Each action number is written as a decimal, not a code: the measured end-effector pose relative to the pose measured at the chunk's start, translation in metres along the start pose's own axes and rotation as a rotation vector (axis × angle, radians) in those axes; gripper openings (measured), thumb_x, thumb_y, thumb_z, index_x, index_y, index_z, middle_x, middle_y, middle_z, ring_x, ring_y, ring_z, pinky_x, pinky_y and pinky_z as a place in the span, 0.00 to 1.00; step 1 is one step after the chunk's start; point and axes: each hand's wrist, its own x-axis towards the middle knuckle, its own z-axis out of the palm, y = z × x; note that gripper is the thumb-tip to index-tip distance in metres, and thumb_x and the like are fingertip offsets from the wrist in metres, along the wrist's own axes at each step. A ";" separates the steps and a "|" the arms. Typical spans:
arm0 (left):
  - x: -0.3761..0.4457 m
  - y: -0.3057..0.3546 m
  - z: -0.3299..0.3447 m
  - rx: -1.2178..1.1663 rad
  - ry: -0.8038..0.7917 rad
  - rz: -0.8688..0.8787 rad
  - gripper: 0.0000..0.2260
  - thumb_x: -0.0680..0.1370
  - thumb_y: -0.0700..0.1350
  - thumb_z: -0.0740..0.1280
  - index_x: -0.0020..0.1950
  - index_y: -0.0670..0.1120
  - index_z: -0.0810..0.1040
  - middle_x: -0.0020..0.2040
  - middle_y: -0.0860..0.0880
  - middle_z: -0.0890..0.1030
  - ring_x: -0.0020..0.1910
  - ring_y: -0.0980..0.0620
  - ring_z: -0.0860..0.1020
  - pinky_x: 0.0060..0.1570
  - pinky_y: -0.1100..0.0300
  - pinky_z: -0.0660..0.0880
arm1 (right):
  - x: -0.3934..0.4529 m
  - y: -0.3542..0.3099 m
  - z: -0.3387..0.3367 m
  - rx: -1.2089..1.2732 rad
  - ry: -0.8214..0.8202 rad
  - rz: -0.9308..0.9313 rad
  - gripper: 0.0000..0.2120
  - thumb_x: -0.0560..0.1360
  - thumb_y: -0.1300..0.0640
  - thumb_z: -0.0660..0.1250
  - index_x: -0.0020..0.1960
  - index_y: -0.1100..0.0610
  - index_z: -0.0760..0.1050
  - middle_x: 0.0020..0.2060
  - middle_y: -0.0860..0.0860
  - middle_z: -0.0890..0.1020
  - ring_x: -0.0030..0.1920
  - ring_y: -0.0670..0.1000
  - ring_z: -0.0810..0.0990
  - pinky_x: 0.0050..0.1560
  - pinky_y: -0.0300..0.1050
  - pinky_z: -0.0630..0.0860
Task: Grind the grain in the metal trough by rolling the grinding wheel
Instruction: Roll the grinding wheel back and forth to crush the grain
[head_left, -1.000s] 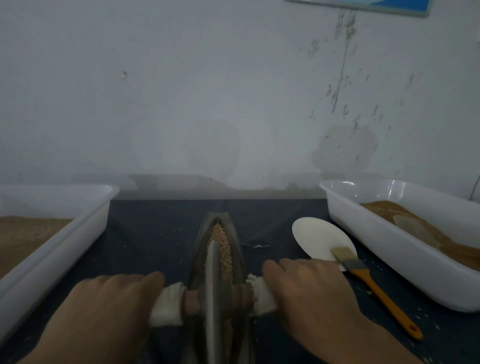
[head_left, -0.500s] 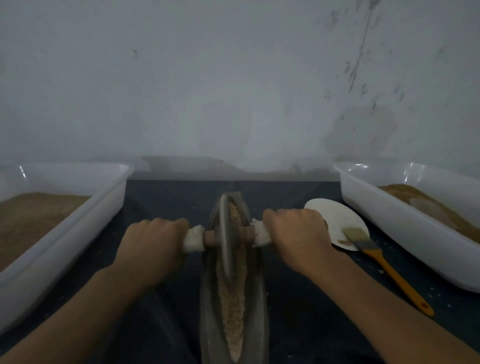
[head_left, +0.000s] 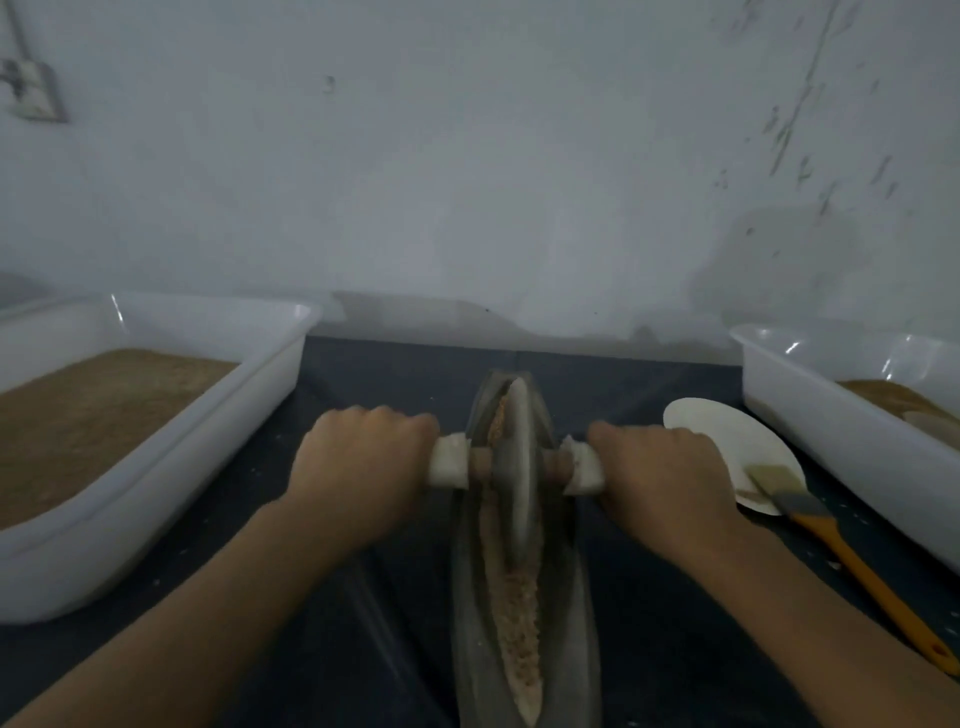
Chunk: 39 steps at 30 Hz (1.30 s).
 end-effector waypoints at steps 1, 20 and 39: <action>0.011 0.000 0.006 -0.008 0.022 -0.016 0.14 0.70 0.54 0.68 0.39 0.54 0.61 0.36 0.52 0.77 0.34 0.48 0.77 0.31 0.57 0.60 | 0.011 0.001 0.008 -0.010 -0.017 0.019 0.16 0.64 0.51 0.73 0.38 0.49 0.64 0.30 0.49 0.77 0.29 0.55 0.76 0.27 0.42 0.60; -0.023 0.002 -0.024 0.007 -0.034 0.060 0.15 0.70 0.56 0.67 0.39 0.56 0.60 0.30 0.55 0.60 0.26 0.54 0.58 0.26 0.59 0.51 | -0.037 -0.002 -0.015 0.103 0.064 -0.034 0.20 0.56 0.58 0.78 0.33 0.54 0.66 0.22 0.49 0.70 0.19 0.54 0.68 0.23 0.39 0.59; -0.039 -0.001 -0.029 -0.029 -0.010 0.125 0.16 0.67 0.56 0.68 0.38 0.56 0.59 0.28 0.54 0.62 0.27 0.53 0.64 0.26 0.59 0.53 | -0.056 0.003 -0.034 0.113 0.080 -0.104 0.24 0.57 0.55 0.76 0.35 0.48 0.59 0.22 0.47 0.68 0.20 0.51 0.67 0.21 0.46 0.66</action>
